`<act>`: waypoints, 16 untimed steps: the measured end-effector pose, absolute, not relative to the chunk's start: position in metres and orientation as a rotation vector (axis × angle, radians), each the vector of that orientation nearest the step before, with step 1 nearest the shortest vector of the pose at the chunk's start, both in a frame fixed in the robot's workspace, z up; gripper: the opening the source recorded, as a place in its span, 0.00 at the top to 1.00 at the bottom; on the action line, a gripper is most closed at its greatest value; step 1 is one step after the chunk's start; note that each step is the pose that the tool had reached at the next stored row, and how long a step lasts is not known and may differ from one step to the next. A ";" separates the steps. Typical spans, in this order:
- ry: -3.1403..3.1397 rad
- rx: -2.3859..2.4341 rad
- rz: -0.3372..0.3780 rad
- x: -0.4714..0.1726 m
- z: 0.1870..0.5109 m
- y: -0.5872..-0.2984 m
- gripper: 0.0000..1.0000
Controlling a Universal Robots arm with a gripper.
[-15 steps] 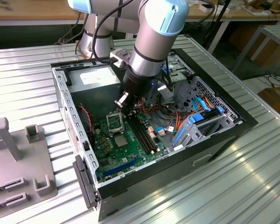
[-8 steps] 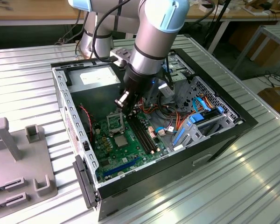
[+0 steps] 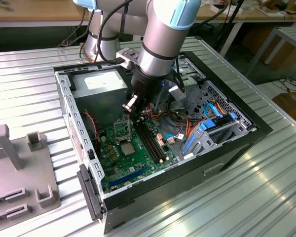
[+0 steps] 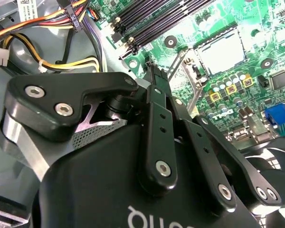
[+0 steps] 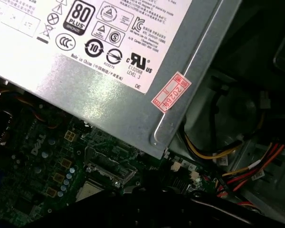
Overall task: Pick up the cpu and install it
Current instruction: 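Close the cpu cover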
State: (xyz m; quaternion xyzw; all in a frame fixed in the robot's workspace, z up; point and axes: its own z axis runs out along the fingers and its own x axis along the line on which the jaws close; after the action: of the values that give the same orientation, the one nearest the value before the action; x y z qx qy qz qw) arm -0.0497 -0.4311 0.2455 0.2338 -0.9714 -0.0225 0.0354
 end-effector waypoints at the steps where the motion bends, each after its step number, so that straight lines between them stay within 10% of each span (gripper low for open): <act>1: -2.984 0.721 -0.067 -0.050 0.246 -0.431 0.89; 16: -2.979 0.733 -0.055 -0.043 0.245 -0.431 0.89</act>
State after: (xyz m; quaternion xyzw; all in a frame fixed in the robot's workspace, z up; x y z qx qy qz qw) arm -0.0435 -0.4313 0.2450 0.2388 -0.9702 -0.0179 0.0366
